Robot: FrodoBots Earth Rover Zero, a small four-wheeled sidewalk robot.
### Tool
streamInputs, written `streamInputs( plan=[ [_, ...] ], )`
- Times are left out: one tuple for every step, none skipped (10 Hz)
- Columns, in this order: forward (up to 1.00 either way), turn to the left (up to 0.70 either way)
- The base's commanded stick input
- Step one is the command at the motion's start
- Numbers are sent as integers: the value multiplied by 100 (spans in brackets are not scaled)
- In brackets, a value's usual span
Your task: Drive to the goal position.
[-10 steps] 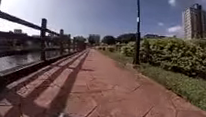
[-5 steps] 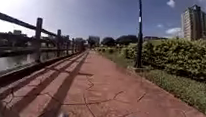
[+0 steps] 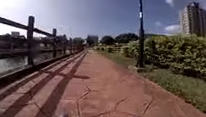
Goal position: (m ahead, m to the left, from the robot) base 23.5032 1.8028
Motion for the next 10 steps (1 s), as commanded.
streamInputs(
  plan=[
    [50, 0],
    [50, 0],
    [50, 0],
    [50, 0],
    [50, 0],
    [50, 0],
    [50, 0],
    [50, 0],
    [50, 0],
    [50, 0]
  ],
)
